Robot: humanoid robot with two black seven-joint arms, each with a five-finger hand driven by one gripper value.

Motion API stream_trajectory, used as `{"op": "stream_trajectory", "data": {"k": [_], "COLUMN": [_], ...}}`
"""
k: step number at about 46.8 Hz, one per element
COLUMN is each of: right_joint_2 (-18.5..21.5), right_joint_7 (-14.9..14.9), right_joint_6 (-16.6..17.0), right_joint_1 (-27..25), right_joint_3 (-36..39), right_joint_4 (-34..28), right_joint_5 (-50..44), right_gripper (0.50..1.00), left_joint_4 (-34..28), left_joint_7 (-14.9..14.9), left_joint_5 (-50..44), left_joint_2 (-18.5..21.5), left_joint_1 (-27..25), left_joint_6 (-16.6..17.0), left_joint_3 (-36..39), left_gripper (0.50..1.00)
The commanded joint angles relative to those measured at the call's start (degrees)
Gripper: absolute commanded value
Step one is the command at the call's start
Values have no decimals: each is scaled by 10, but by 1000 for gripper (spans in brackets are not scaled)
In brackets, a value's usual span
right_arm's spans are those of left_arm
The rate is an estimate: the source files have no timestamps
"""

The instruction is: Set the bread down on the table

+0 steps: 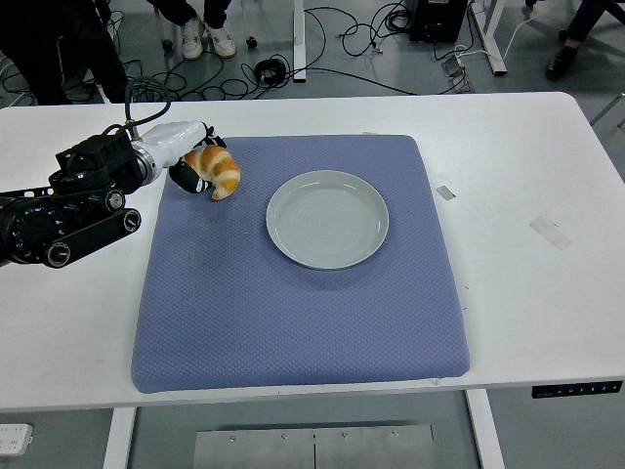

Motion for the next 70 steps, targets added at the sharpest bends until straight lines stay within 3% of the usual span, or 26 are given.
{"op": "stream_trajectory", "data": {"k": [1,12,24,37,56,70], "right_joint_2": [0,0,0,0,0,0], "right_joint_7": [0,0,0,0,0,0], "right_joint_6": [0,0,0,0,1,0], "right_joint_1": [0,0,0,0,0,0], "right_joint_3": [0,0,0,0,0,0], "right_joint_4": [0,0,0,0,0,0], "right_joint_5": [0,0,0,0,0,-1], "right_gripper": [1000,1000,1000,1000,1000,1000], "left_joint_4": [0,0,5,48,181,194], "left_joint_7": [-4,-9,-11,-110,-139,-183], "left_joint_5": [-10,-29,-172,-331,-481,-504], "left_joint_2": [1,8,26,58,60,99], "left_joint_1": [-2,-14,-30,-40,-22,1], "left_joint_6": [-1,-3,-2,-7,-108,-151], "left_joint_3": [-3,-8,-72,-80,-137,-187], "left_gripper": [913,930,930,930,930,930]}}
